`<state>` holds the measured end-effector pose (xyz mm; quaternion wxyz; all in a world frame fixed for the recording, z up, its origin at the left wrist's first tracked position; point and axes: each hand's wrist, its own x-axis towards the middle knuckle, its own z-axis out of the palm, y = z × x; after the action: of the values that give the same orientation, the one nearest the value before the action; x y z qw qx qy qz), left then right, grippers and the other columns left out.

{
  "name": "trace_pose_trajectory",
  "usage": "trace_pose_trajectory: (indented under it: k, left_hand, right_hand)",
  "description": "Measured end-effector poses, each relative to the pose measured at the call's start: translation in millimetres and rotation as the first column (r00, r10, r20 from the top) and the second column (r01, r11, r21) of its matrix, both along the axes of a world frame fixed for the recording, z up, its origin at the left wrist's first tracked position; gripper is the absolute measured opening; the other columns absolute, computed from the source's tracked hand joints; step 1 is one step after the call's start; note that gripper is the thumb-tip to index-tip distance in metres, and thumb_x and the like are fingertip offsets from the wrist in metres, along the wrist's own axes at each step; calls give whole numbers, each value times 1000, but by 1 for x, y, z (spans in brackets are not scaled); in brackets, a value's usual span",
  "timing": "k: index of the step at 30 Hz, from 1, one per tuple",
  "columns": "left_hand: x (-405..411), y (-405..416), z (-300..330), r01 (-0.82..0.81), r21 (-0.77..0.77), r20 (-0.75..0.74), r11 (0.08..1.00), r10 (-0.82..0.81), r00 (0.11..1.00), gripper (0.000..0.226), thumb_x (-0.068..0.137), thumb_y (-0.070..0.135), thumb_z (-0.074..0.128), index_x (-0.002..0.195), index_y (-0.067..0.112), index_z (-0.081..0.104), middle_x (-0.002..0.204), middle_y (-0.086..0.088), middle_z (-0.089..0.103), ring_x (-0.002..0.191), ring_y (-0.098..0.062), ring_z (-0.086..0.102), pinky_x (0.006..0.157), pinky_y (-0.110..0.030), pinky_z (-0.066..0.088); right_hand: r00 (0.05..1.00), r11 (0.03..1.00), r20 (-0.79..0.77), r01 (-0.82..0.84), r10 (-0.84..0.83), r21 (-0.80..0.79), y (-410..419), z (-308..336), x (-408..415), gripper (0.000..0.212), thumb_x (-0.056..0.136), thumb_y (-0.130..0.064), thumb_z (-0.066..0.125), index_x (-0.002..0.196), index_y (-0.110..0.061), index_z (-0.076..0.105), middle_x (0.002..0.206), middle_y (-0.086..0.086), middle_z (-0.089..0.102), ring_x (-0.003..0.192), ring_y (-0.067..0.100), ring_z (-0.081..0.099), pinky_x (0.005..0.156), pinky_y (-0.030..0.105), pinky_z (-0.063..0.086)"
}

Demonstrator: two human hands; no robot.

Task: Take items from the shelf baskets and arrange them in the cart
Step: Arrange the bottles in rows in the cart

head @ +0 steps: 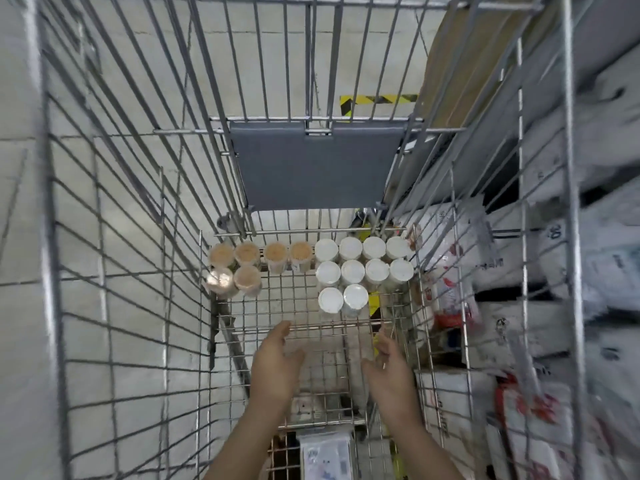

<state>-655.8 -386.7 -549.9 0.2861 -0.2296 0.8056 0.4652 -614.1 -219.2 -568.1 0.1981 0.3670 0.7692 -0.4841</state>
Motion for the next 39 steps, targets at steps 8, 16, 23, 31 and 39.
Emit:
trace_pose_trajectory:
  k: [8, 16, 23, 31, 39]
  left_hand:
    - [79, -31, 99, 182, -68, -179, 981, -192, 965, 48, 94, 12, 56, 140, 17, 45, 140, 2, 50, 125, -13, 49, 102, -22, 36]
    - [207, -73, 210, 497, -102, -399, 862, -493, 773, 40, 92, 24, 58, 131, 28, 53, 113, 13, 61, 83, 8, 53, 71, -3, 38]
    - [295, -118, 279, 614, -24, -358, 789, -580, 731, 34, 91, 13, 61, 121, 28, 58, 109, 16, 61, 96, 4, 56, 80, -5, 40]
    - [347, -126, 329, 598, 86, -314, 797, -548, 775, 22, 90, 0, 59, 110, 7, 63, 105, -6, 69, 93, -12, 64, 75, -8, 47]
    - [428, -48, 384, 822, -18, -474, 569, -729, 494, 21, 87, 4, 65, 100, 20, 62, 87, 16, 62, 78, 16, 52, 66, 2, 39]
  right_hand:
    - [975, 974, 1, -222, 222, 34, -41, 100, 83, 47, 98, -14, 51, 143, -14, 39, 143, 2, 48, 120, 13, 50, 97, 21, 36]
    - [899, 885, -120, -378, 421, 272, -80, 197, 233, 43, 97, -33, 51, 139, -32, 43, 134, -16, 46, 126, 10, 45, 101, 24, 38]
    - [938, 935, -208, -211, 276, 285, -96, 277, 375, 40, 92, -29, 58, 131, -31, 51, 126, -22, 43, 121, -3, 40, 98, 13, 29]
    - [979, 959, -205, 49, 10, 279, -92, 344, 487, 34, 95, -30, 56, 129, -26, 54, 131, -13, 53, 123, 5, 49, 101, 21, 38]
    - [897, 925, -330, 354, -293, 141, -70, 396, 612, 23, 95, -32, 57, 115, -43, 57, 115, -32, 56, 104, -22, 46, 79, 3, 39]
